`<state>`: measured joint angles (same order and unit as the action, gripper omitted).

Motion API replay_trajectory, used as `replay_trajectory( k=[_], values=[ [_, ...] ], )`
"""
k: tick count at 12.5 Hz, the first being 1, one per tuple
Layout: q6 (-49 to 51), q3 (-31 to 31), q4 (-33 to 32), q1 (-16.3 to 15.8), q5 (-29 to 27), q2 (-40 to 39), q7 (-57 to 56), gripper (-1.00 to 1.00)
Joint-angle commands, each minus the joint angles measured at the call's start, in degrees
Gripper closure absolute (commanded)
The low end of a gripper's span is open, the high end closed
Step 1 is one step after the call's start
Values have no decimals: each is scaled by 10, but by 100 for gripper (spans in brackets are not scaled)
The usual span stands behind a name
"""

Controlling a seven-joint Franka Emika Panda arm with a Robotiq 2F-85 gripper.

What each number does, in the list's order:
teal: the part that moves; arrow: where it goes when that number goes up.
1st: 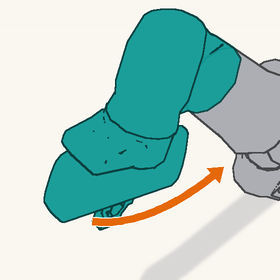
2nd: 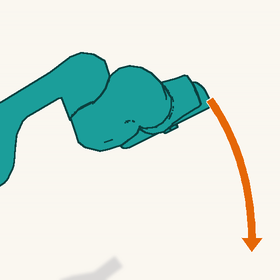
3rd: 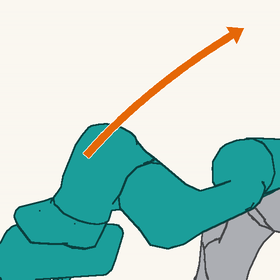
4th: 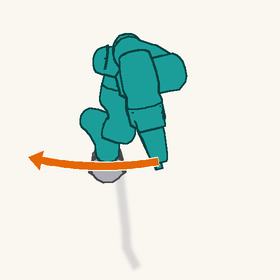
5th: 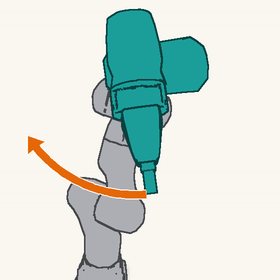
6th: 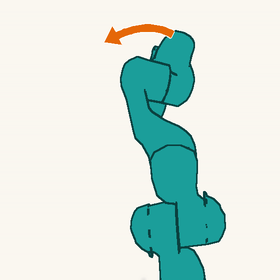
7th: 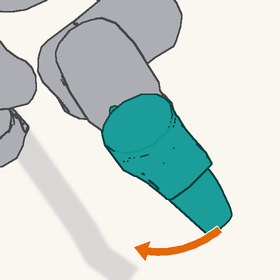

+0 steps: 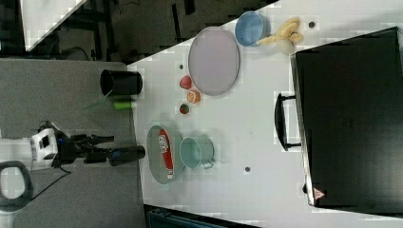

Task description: Pick ketchup from strainer and place it on the table

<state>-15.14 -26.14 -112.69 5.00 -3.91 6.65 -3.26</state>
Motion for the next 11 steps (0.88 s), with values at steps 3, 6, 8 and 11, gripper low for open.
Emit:
replay_trajectory(
  k=[3, 6, 8, 11],
  values=[
    [-90, -109, -24, -21, -4, -44, 59, -100],
    [-185, -162, -68, -22, 1, -91, 60, -100],
    [-264, -179, -103, -24, 11, -127, 60, -100],
    [-372, -179, -139, -27, 81, -187, 85, -100]
  ],
)
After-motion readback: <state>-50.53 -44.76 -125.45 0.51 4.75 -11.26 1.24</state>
